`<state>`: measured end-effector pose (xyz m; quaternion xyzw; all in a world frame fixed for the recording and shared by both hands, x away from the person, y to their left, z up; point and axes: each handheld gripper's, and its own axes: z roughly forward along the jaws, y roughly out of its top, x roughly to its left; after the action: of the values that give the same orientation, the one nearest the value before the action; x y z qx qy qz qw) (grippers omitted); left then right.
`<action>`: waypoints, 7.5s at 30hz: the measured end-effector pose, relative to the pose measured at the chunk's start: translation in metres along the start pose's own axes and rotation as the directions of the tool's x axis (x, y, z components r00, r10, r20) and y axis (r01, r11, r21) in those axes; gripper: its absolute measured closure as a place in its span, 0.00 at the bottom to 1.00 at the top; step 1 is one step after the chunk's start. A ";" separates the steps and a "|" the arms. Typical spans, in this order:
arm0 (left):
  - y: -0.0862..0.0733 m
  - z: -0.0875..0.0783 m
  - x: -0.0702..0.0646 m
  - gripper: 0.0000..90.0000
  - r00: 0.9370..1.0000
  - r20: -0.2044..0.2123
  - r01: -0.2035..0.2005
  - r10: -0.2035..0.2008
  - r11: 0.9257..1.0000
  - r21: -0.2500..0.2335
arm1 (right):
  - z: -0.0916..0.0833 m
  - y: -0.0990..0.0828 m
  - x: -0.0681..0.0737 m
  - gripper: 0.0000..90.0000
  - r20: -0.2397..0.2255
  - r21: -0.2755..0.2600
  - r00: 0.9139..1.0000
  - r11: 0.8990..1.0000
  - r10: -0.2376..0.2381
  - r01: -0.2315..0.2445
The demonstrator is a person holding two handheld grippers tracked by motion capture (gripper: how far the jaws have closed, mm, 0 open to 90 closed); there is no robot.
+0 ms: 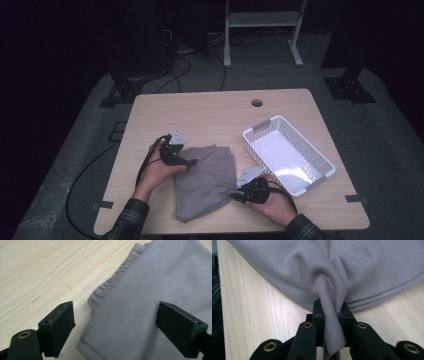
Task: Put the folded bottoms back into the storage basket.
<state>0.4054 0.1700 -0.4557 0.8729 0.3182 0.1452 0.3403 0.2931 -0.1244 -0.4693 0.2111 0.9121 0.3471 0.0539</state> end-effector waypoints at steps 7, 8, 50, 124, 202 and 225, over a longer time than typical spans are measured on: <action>0.000 0.017 -0.001 0.12 0.998 0.056 -0.003 0.000 0.998 0.063 | -0.001 -0.002 -0.002 0.88 0.002 -0.004 1.000 1.000 0.002 -0.002; -0.001 0.018 -0.001 0.12 0.998 0.060 -0.001 -0.003 0.998 0.064 | -0.001 -0.002 -0.002 0.88 0.000 -0.005 1.000 1.000 0.003 -0.003; 0.024 -0.023 -0.021 0.81 0.995 0.044 0.084 -0.087 0.995 0.055 | -0.036 0.013 -0.008 0.89 -0.019 -0.101 0.998 0.993 0.059 -0.060; 0.184 0.083 -0.112 0.86 0.966 0.241 0.118 -0.094 0.989 -0.089 | -0.193 -0.076 -0.138 0.89 0.294 -0.265 0.872 0.910 0.391 -0.319; 0.173 0.067 -0.097 0.89 0.987 0.161 0.029 -0.018 0.998 -0.063 | -0.169 -0.071 -0.135 0.86 0.235 -0.173 0.920 0.945 0.314 -0.278; 0.124 0.076 -0.092 1.00 0.989 0.128 0.073 -0.071 0.997 -0.008 | -0.189 -0.120 -0.167 1.00 0.349 -0.192 0.827 0.897 0.441 -0.397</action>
<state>0.4282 0.0012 -0.4290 0.8662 0.3262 0.0785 0.3703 0.3564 -0.3902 -0.4139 0.4665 0.7941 0.3527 0.1655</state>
